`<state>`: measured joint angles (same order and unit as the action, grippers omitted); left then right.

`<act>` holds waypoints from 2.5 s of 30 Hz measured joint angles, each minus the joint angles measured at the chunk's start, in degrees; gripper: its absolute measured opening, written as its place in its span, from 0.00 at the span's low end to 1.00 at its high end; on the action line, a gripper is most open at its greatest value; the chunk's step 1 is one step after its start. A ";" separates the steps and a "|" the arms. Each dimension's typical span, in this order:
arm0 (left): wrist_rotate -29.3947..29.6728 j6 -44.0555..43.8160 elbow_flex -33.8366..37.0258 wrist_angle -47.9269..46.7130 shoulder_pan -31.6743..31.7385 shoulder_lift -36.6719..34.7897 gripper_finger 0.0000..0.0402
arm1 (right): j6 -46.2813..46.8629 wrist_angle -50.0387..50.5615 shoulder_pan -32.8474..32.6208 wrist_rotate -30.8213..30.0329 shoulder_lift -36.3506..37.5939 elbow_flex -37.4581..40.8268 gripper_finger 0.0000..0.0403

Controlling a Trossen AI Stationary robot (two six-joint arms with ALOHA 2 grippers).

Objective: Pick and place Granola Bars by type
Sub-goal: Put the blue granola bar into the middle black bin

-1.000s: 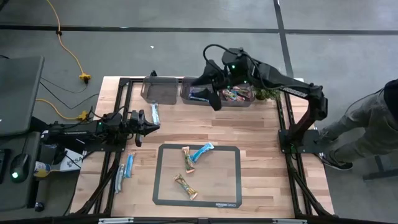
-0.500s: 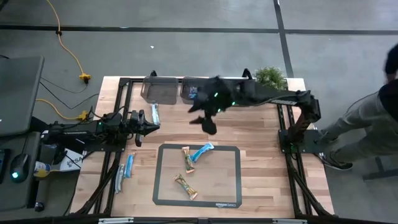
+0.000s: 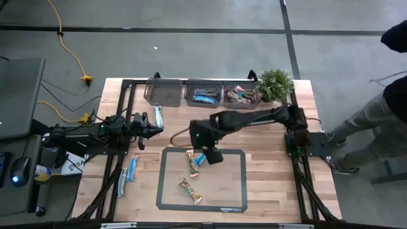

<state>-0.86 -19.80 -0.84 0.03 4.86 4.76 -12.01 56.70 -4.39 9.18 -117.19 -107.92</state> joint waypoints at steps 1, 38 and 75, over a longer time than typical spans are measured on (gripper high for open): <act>0.00 0.01 -0.01 -0.02 -0.01 0.02 0.00 | -1.27 -0.01 -0.49 -0.76 -0.79 0.00 0.54; 0.01 0.01 0.00 -0.02 0.00 -0.01 0.00 | -5.83 -4.35 -2.43 -5.57 -12.38 0.11 0.55; 0.02 0.01 -0.01 -0.02 0.01 -0.01 0.00 | -3.23 -4.86 -2.81 -1.29 -17.67 -0.06 0.27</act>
<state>-0.84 -19.79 -0.84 0.01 4.86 4.75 -15.24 51.84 -7.20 7.88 -134.86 -107.97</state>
